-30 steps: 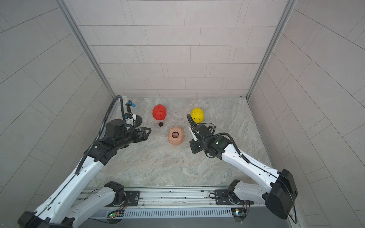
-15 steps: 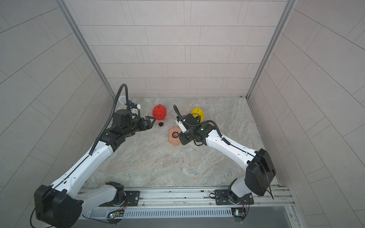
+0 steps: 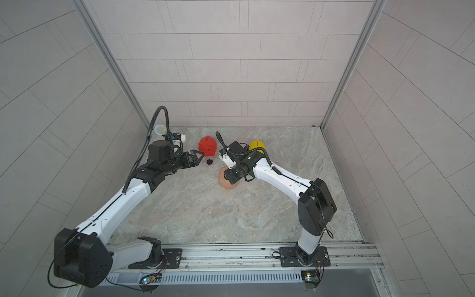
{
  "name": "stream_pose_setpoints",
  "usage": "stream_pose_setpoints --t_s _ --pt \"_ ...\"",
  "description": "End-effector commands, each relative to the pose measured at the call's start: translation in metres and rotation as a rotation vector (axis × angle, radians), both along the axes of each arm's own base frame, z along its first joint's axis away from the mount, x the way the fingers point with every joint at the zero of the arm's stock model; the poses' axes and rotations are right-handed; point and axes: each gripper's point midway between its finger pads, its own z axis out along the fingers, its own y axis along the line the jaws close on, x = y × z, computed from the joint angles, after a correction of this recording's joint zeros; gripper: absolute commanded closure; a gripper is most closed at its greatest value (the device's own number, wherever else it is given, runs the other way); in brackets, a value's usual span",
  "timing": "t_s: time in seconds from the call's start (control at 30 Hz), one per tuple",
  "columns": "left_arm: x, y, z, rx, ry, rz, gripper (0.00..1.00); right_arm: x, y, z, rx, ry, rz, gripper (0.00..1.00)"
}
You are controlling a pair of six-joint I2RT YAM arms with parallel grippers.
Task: Close piggy banks
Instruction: Insert the knob into the piggy bank.
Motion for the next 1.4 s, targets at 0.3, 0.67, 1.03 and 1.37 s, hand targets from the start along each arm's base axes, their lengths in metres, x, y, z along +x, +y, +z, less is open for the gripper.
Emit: stream_pose_setpoints --t_s 0.3,0.67,1.03,1.37 --pt "0.003 -0.001 0.000 -0.013 -0.026 -0.029 0.18 0.009 0.010 -0.017 -0.056 0.041 0.051 1.00" --pt "0.004 0.000 0.001 -0.021 -0.025 -0.030 0.18 0.017 0.011 -0.026 -0.095 0.044 0.047 1.00" --pt "0.003 -0.002 0.001 -0.032 -0.019 -0.046 0.18 0.024 0.010 -0.036 -0.134 0.047 0.044 1.00" --pt "-0.001 -0.009 0.001 -0.046 -0.008 -0.093 0.18 0.027 0.008 -0.036 -0.141 0.040 0.036 1.00"
